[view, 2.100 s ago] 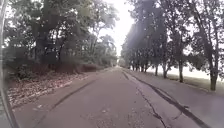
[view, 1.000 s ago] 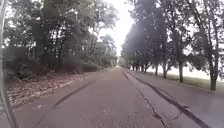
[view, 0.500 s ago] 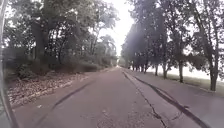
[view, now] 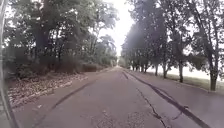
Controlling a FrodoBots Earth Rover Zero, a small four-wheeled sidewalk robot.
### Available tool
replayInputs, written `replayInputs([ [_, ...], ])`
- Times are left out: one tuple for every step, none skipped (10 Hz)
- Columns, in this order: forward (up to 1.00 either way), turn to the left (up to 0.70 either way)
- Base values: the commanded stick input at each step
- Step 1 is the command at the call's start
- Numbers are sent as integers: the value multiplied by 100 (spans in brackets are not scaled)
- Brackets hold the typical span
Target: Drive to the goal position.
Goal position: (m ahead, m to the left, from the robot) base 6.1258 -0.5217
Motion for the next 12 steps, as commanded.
replayInputs([
  [7,0],
  [7,0],
  [7,0],
  [7,0],
  [7,0],
  [7,0],
  [7,0],
  [7,0],
  [7,0],
  [7,0],
  [7,0],
  [7,0],
])
